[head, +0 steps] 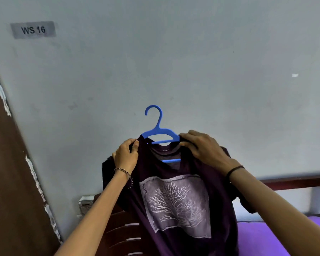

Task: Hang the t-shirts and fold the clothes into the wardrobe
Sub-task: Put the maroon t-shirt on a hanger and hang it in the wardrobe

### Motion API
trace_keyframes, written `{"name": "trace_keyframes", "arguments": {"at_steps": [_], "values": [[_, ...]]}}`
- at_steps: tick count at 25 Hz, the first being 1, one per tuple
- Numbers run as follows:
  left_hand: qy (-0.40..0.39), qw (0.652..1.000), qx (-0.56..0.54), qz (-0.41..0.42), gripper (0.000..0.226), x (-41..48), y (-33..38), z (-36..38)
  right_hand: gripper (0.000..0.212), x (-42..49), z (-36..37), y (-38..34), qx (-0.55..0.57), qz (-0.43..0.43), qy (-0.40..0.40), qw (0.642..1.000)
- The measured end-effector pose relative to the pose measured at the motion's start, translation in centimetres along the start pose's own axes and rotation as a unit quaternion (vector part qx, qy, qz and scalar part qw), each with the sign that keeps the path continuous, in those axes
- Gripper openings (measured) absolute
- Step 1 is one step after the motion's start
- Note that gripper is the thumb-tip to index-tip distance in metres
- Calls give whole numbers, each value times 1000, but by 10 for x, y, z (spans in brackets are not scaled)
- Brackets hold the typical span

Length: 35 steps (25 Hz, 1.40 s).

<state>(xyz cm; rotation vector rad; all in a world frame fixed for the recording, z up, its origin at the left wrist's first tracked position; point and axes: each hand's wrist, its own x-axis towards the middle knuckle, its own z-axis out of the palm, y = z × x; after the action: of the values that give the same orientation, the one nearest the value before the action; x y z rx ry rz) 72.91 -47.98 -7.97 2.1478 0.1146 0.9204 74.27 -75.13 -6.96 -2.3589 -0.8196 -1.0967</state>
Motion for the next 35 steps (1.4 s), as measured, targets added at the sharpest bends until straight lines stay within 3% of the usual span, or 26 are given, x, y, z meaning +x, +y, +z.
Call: {"name": "trace_keyframes", "arguments": {"at_steps": [3, 9, 11, 15, 19, 22, 26, 32, 35], "values": [[-25, 999, -21, 6, 20, 1, -7, -3, 24, 4, -2, 0, -2, 36, 35, 999], [60, 997, 34, 47, 6, 3, -9, -11, 25, 1, -2, 7, 41, 100, 59, 992], [87, 995, -3, 55, 7, -1, -10, -13, 25, 3, -7, 10, 51, 98, 58, 992], [87, 992, -53, 68, 29, -14, 1, -11, 25, 8, -11, 6, 54, 89, 63, 993], [95, 994, 45, 17, 49, -17, 17, -9, 24, 16, -13, 2, 66, 82, 69, 992], [77, 991, 112, -8, 48, -14, 24, -7, 23, 18, -13, 1, 92, 75, 66, 991], [65, 993, 98, -26, 29, -10, 17, -4, 22, 16, -13, 1, 125, 70, 50, 988], [-13, 996, -49, 70, 28, -25, 12, -6, 21, 13, -7, 7, 76, 117, 51, 989], [-47, 993, 38, 103, 32, -29, 1, -11, 21, 12, -5, 4, 65, 118, 50, 990]]}}
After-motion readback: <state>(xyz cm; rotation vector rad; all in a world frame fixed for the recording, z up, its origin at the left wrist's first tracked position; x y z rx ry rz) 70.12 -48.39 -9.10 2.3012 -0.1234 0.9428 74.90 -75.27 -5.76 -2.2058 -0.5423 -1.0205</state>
